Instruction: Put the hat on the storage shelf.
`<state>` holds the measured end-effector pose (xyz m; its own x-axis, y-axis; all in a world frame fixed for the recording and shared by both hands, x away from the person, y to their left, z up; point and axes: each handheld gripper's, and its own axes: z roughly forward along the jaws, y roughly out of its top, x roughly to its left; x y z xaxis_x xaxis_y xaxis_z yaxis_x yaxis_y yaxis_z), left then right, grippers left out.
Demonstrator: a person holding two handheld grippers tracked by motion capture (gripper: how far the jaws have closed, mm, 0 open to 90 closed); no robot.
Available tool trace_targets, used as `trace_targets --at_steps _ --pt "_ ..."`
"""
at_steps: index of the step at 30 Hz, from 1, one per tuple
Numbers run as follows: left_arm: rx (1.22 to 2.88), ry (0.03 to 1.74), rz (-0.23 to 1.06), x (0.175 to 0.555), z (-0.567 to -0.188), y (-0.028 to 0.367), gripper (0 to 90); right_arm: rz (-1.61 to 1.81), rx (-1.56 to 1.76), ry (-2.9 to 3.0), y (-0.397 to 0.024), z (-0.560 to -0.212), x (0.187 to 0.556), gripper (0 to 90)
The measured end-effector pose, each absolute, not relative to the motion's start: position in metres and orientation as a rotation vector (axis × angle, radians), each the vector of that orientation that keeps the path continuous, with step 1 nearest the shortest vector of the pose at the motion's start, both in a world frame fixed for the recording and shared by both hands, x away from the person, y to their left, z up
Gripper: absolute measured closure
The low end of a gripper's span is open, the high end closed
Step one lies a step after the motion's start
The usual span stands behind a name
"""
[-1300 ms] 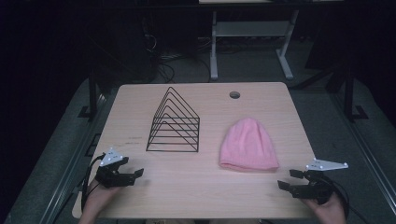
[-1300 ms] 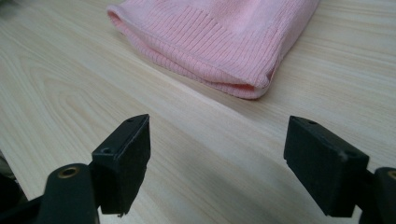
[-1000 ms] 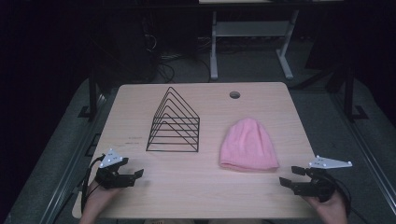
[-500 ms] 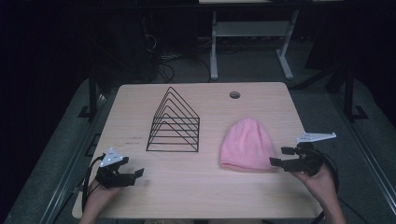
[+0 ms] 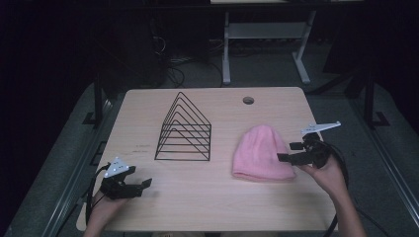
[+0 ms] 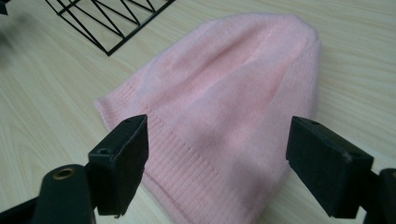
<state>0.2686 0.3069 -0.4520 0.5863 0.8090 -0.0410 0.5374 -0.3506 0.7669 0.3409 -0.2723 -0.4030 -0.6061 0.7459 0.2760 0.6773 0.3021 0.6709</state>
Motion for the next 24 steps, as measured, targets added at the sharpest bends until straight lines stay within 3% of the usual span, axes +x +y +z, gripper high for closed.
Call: trace_targets --at_steps 24 --pt "2.058 1.065 0.422 0.27 -0.454 0.302 18.4 1.092 1.322 2.549 -0.251 -0.398 0.394 20.9"
